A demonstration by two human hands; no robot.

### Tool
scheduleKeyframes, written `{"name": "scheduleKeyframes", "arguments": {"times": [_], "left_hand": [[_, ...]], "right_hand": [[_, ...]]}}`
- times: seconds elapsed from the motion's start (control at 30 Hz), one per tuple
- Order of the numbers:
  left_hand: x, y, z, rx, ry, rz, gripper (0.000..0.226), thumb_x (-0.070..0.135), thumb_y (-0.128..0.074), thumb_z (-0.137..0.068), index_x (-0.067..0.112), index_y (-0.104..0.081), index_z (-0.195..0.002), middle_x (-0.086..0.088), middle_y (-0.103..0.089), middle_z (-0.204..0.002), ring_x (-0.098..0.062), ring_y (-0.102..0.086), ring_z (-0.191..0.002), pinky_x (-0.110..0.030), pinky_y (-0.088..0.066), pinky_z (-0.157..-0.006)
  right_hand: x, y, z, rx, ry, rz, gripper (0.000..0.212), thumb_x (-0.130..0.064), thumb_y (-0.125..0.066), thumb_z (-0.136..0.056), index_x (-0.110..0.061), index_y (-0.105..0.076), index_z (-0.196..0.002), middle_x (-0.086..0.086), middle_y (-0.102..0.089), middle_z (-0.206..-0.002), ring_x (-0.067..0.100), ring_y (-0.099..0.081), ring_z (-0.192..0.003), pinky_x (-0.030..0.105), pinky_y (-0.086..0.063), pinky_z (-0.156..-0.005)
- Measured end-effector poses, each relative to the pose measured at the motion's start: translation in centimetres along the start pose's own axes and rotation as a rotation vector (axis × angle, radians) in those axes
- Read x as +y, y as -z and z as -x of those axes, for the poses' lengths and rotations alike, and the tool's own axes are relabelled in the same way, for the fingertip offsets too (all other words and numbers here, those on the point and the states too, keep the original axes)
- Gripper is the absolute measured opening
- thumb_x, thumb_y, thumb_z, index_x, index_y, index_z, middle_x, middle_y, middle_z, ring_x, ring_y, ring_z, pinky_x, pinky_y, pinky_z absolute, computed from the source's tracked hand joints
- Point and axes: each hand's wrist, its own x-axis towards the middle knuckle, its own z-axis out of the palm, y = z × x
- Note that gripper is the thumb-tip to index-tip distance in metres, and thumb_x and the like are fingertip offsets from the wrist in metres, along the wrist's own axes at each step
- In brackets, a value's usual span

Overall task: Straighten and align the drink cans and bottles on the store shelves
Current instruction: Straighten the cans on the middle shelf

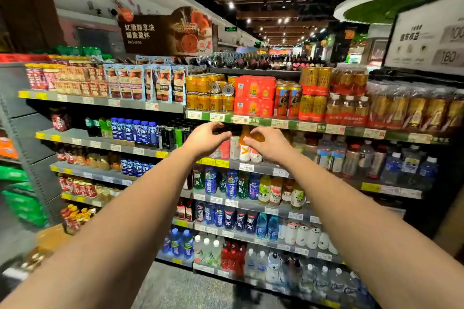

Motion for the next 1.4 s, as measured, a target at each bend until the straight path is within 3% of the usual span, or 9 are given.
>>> {"name": "scheduleKeyframes", "arguments": {"times": [0.23, 0.43, 0.57, 0.7, 0.93, 1.07, 1.27, 1.4], "left_hand": [[-8.7, 5.8, -4.4, 0.035, 0.027, 0.075, 0.047, 0.044, -0.064, -0.091, 0.019, -0.061, -0.130, -0.006, -0.063, -0.130, -0.020, -0.059, -0.115, -0.031, -0.046, -0.097], [-13.8, 8.6, -8.2, -0.030, 0.063, 0.082, 0.047, 0.043, -0.063, -0.092, 0.019, -0.060, -0.131, -0.008, -0.060, -0.130, -0.038, -0.062, -0.112, -0.044, -0.053, -0.089], [-16.6, 8.8, -10.9, -0.035, 0.053, 0.080, 0.046, 0.044, -0.063, -0.092, 0.021, -0.059, -0.130, -0.007, -0.059, -0.128, -0.037, -0.064, -0.108, -0.041, -0.053, -0.087], [-18.7, 8.2, -14.3, -0.020, 0.039, 0.094, 0.043, 0.045, -0.063, -0.091, 0.023, -0.061, -0.127, -0.005, -0.062, -0.125, -0.020, -0.061, -0.108, -0.027, -0.044, -0.088], [-21.1, 6.4, -21.2, -0.017, 0.024, 0.068, 0.036, 0.037, -0.064, -0.092, 0.019, -0.063, -0.123, 0.000, -0.065, -0.111, -0.014, -0.059, -0.097, -0.022, -0.039, -0.080], [-22.2, 6.2, -25.9, -0.021, 0.031, 0.020, 0.036, 0.043, -0.064, -0.090, 0.023, -0.064, -0.120, -0.001, -0.068, -0.110, -0.017, -0.064, -0.096, -0.030, -0.048, -0.081], [-22.2, 4.6, -31.6, -0.040, 0.014, 0.060, 0.038, 0.044, -0.066, -0.089, 0.023, -0.063, -0.120, -0.001, -0.068, -0.105, -0.017, -0.063, -0.093, -0.029, -0.046, -0.077], [-22.0, 2.7, -34.8, -0.060, -0.042, 0.033, 0.042, 0.051, -0.065, -0.087, 0.026, -0.063, -0.120, -0.001, -0.067, -0.112, -0.019, -0.062, -0.101, -0.037, -0.051, -0.091]], "right_hand": [[-7.1, -5.9, -7.1, 0.024, -0.006, -0.042, 0.048, -0.055, -0.059, -0.087, -0.020, -0.063, -0.120, 0.004, -0.064, -0.121, 0.024, -0.056, -0.112, 0.042, -0.047, -0.096], [-10.5, -10.0, -11.7, 0.023, -0.027, -0.041, 0.045, -0.056, -0.058, -0.087, -0.020, -0.064, -0.115, 0.004, -0.066, -0.117, 0.024, -0.059, -0.108, 0.043, -0.049, -0.093], [-10.9, -11.1, -14.7, 0.026, -0.007, -0.009, 0.042, -0.051, -0.059, -0.089, -0.017, -0.066, -0.113, 0.003, -0.066, -0.114, 0.023, -0.059, -0.106, 0.040, -0.048, -0.091], [-10.0, -12.9, -18.0, 0.033, 0.000, -0.005, 0.042, -0.049, -0.060, -0.089, -0.017, -0.065, -0.115, 0.005, -0.064, -0.117, 0.023, -0.057, -0.109, 0.037, -0.046, -0.091], [-6.3, -16.5, -25.8, 0.014, 0.005, -0.005, 0.046, -0.052, -0.059, -0.090, -0.019, -0.062, -0.122, 0.007, -0.061, -0.126, 0.027, -0.049, -0.121, 0.037, -0.041, -0.098], [-4.8, -17.9, -31.4, 0.034, 0.039, -0.089, 0.043, -0.052, -0.059, -0.089, -0.022, -0.063, -0.120, 0.007, -0.061, -0.125, 0.026, -0.048, -0.123, 0.042, -0.041, -0.103], [-2.6, -18.9, -37.0, 0.110, 0.066, -0.128, 0.039, -0.050, -0.059, -0.090, -0.020, -0.064, -0.114, 0.006, -0.063, -0.116, 0.025, -0.050, -0.117, 0.039, -0.043, -0.098], [-0.4, -19.0, -39.0, 0.141, 0.055, -0.082, 0.036, -0.046, -0.061, -0.089, -0.019, -0.066, -0.111, 0.006, -0.064, -0.113, 0.025, -0.053, -0.112, 0.036, -0.043, -0.094]]}}
